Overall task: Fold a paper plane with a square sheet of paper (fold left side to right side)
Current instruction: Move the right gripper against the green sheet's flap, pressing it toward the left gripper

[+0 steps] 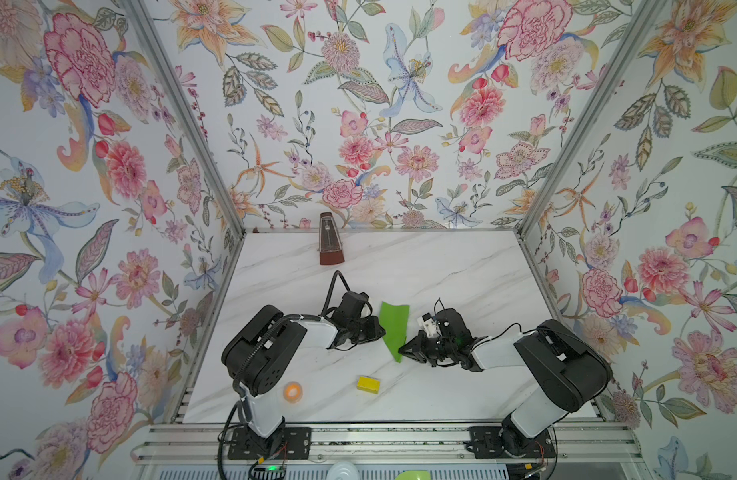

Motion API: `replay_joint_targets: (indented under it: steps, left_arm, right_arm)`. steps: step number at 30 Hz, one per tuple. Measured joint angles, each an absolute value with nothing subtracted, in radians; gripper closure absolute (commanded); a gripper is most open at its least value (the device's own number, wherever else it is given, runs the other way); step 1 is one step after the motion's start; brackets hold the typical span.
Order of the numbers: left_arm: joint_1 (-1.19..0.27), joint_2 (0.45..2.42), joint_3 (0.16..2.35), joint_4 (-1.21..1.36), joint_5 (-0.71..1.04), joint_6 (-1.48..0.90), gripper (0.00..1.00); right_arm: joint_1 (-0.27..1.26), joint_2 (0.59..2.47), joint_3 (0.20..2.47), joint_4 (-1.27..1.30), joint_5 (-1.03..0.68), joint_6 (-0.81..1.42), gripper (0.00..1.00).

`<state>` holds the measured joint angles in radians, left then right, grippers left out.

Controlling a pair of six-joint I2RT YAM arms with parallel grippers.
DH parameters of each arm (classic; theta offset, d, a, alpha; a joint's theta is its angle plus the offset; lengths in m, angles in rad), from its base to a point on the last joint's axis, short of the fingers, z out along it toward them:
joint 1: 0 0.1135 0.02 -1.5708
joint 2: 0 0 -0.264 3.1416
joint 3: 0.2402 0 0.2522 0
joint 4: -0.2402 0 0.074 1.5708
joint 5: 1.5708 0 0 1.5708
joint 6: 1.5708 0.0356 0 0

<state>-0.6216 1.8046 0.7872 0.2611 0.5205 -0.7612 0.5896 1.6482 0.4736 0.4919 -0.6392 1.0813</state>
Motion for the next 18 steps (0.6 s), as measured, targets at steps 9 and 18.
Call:
replay_joint_targets:
  steps: [9,18]
  left_arm:
    - [-0.622,1.791,0.787,0.256,0.524,-0.749,0.94]
    - [-0.630,1.765,0.834,0.117,0.506,-0.680,0.98]
  right_arm:
    - [0.588,1.661,0.474,0.493,-0.640,1.081,1.00]
    - [0.586,1.682,0.479,0.488,-0.649,1.058,1.00]
